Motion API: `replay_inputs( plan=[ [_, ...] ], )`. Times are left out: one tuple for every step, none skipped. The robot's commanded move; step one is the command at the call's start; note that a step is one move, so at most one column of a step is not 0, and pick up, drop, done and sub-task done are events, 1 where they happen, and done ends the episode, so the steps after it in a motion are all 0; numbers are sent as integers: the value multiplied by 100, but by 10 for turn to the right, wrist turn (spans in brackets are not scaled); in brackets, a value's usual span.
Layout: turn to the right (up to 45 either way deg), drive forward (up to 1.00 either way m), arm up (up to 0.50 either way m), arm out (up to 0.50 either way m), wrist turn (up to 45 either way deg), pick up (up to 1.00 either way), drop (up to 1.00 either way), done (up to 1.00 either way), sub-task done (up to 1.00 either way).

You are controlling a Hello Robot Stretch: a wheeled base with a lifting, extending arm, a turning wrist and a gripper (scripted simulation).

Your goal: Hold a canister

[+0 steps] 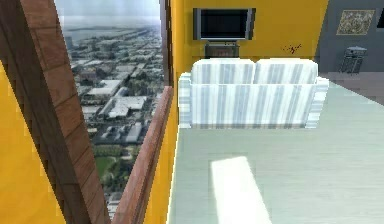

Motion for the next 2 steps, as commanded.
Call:
replay_inputs(
  plan=[
    [0,0,50,0,0,0,0,0,0],
    [0,0,4,0,0,0,0,0,0]
  ],
)
